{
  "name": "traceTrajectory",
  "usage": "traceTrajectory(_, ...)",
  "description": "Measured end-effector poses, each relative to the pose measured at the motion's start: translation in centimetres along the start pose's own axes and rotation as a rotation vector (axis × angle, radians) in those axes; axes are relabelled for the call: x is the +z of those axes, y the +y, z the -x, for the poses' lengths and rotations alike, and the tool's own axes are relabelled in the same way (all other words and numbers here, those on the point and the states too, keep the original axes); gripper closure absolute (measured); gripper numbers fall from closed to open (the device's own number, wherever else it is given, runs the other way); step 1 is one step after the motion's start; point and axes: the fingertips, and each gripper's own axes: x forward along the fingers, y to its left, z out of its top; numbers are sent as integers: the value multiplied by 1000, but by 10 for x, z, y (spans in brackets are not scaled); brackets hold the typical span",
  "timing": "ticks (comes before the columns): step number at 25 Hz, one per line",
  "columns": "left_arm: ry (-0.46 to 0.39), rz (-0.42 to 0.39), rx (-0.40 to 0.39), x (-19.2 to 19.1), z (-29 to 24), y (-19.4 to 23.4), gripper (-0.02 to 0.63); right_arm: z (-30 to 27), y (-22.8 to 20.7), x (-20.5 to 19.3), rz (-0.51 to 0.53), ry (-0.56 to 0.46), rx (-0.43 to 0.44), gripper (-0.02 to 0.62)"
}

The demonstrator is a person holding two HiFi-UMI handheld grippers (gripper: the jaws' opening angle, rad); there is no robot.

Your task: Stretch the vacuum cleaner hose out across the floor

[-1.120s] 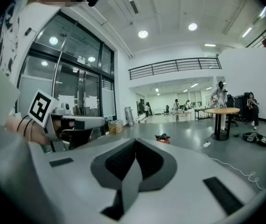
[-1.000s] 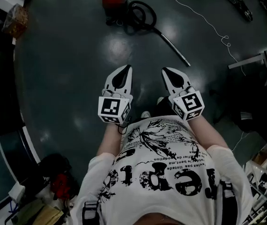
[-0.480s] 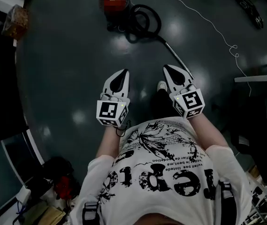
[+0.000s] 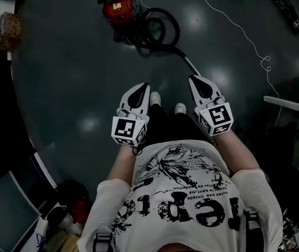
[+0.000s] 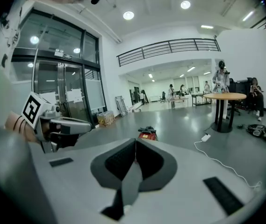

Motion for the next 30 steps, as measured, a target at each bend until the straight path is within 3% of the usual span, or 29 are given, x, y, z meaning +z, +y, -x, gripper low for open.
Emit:
traceTrajectory(4, 45, -11, -64, 2, -59, 47, 600, -61, -20, 3, -43, 42, -9, 590)
traceTrajectory(8, 91, -27, -157, 15, -110, 81, 600, -105, -47, 20, -94, 40, -88, 591)
traceTrajectory(11, 108, -29, -166, 21, -150, 111, 600, -142, -74, 29, -79, 10, -108, 591)
traceTrajectory(15, 176, 7, -181, -5, -192, 132, 600, -178, -100, 13, -61, 19, -109, 590)
traceTrajectory(19, 184, 76, -174, -46, -248, 153, 600, -225, -143, -49, -121, 83, -98, 589)
traceTrajectory(22, 157, 64, -153, -98, -299, 175, 600, -268, -178, -112, -100, 111, -75, 589)
traceTrajectory(26, 156, 41, -133, -209, -364, 206, 600, -326, -224, -229, -116, 130, -51, 589)
traceTrajectory(30, 175, -28, -158, -324, -423, 224, 600, -380, -265, -360, -22, 200, -22, 589)
